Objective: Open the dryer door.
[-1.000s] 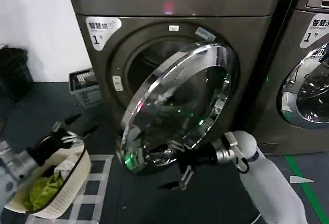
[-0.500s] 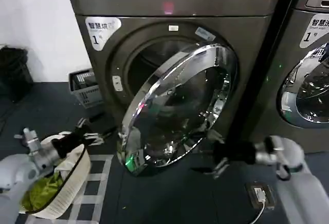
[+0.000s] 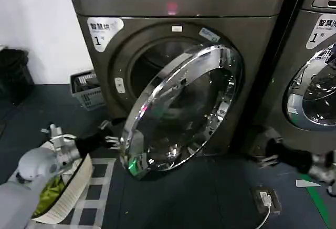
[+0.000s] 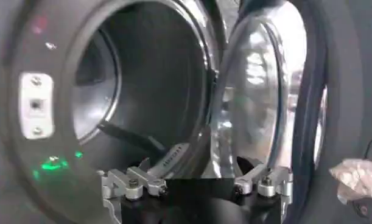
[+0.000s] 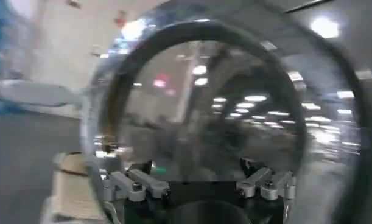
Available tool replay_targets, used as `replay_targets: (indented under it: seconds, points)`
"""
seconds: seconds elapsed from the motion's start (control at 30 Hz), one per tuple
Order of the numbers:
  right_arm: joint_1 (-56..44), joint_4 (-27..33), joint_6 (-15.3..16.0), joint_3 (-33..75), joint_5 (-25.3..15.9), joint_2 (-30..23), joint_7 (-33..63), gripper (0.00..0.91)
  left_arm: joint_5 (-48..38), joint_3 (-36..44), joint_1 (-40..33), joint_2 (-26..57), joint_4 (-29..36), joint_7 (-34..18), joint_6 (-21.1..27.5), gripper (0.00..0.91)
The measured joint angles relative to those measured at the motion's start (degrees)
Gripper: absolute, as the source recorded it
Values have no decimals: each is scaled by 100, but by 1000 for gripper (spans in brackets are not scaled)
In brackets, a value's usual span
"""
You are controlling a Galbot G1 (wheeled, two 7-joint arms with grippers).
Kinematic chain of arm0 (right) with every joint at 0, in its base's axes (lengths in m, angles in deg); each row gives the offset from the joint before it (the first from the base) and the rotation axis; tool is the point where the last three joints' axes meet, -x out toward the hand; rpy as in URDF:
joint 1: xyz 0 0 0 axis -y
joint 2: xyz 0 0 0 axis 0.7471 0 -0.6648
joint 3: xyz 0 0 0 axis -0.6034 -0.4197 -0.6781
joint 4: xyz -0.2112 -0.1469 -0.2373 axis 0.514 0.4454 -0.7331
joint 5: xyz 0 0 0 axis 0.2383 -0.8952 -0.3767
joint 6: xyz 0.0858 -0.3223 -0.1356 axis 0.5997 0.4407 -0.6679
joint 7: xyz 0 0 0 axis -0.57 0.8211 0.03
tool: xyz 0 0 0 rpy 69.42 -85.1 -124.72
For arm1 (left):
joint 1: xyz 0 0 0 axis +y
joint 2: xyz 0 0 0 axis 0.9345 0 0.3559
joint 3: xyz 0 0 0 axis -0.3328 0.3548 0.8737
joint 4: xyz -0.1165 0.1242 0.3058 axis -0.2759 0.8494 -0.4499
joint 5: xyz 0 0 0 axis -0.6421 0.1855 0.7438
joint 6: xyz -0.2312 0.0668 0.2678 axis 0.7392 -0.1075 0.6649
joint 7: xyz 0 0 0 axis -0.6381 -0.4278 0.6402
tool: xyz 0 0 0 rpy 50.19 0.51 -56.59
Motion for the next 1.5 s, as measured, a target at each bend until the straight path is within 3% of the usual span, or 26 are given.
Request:
replay_targets:
  seconds: [0.23, 0.4, 0.5, 0.87, 1.1, 1.3, 1.5]
  points:
    - [-348, -227, 34, 917, 212, -277, 1382, 907, -23, 429, -257, -66, 67, 300, 53, 907]
    - [-550, -428, 702, 1504, 500, -415, 2689, 907, 25, 726, -418, -101, 169, 456, 61, 907]
    - [-667, -560, 944, 1811, 493, -416, 3283, 907, 60, 928, -499, -131, 290, 509, 74, 907]
    - [-1080, -798, 1357, 2700, -304, -288, 5585, 907, 129, 2067, -982, -440, 750, 379, 63, 907]
    - [-1329, -704, 1783, 3453, -345, -134, 6252, 907, 122, 2997, -1570, -861, 554, 211, 39, 907]
    - [-1650, -714, 1702, 4057, -383, -127, 6401, 907, 181, 3789, -2217, -1434, 203, 130, 20, 907]
    - [-1810, -858, 1595, 4641, -1136, -108, 6789, 907, 287, 4331, -2742, -2079, -211, 0, -44, 907]
